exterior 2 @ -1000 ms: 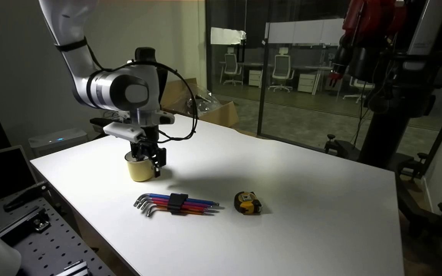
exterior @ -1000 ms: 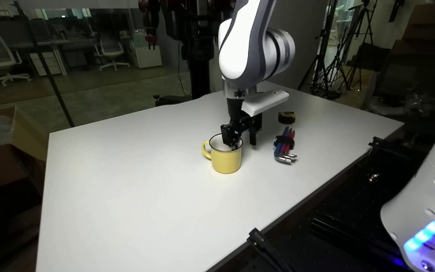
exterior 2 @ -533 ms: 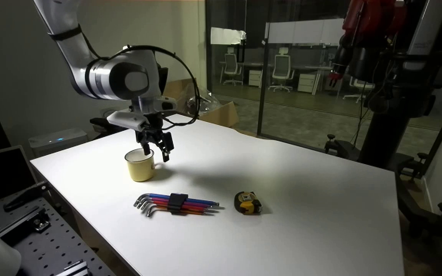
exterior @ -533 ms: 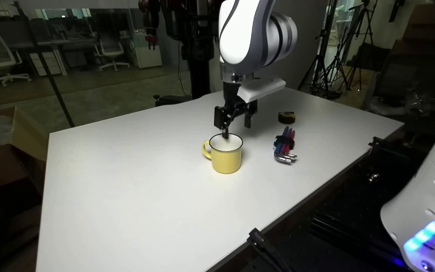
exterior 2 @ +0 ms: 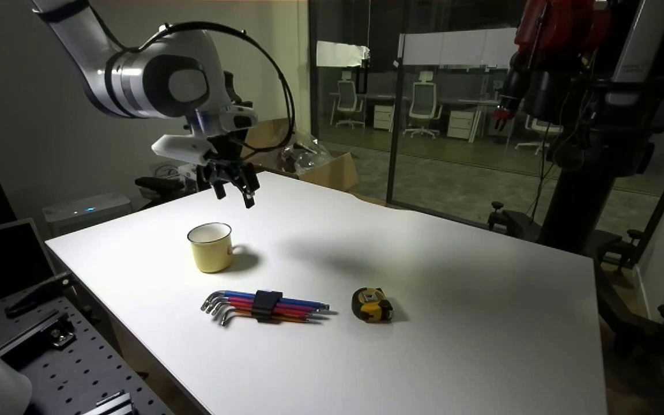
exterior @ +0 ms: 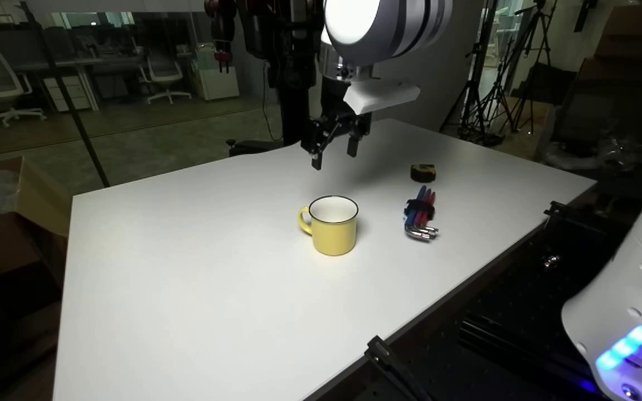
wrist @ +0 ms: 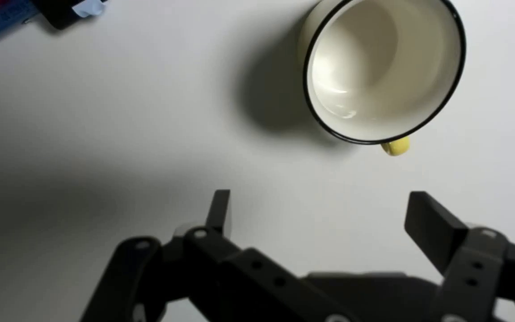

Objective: Move the yellow mug forwards

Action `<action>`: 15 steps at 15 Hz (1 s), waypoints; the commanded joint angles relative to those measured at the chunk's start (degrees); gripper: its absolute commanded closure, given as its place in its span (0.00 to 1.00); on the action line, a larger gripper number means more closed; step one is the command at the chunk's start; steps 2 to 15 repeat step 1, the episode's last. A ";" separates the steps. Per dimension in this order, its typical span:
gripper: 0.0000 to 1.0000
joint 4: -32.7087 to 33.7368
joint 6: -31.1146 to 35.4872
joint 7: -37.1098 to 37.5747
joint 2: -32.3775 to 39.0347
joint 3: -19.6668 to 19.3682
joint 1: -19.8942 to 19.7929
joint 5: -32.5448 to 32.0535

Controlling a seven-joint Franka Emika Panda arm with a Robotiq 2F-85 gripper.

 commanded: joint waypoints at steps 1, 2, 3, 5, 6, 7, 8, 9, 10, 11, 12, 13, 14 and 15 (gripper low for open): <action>0.00 0.03 -0.07 -0.16 0.35 1.14 -1.37 0.00; 0.00 0.03 -0.07 -0.16 0.35 1.14 -1.37 0.00; 0.00 0.03 -0.07 -0.16 0.35 1.14 -1.37 0.00; 0.00 0.03 -0.07 -0.16 0.35 1.14 -1.37 0.00; 0.00 0.03 -0.07 -0.16 0.35 1.14 -1.37 0.00; 0.00 0.03 -0.07 -0.16 0.35 1.14 -1.37 0.00; 0.00 0.03 -0.07 -0.16 0.35 1.14 -1.37 0.00; 0.00 0.03 -0.07 -0.16 0.35 1.14 -1.37 0.00; 0.00 0.03 -0.07 -0.16 0.35 1.14 -1.37 0.00; 0.00 0.03 -0.07 -0.16 0.35 1.14 -1.37 0.00; 0.00 0.03 -0.07 -0.16 0.35 1.14 -1.37 0.00; 0.00 0.03 -0.07 -0.16 0.35 1.14 -1.37 0.00; 0.00 0.03 -0.07 -0.16 0.35 1.14 -1.37 0.00; 0.00 0.03 -0.07 -0.16 0.35 1.14 -1.37 0.00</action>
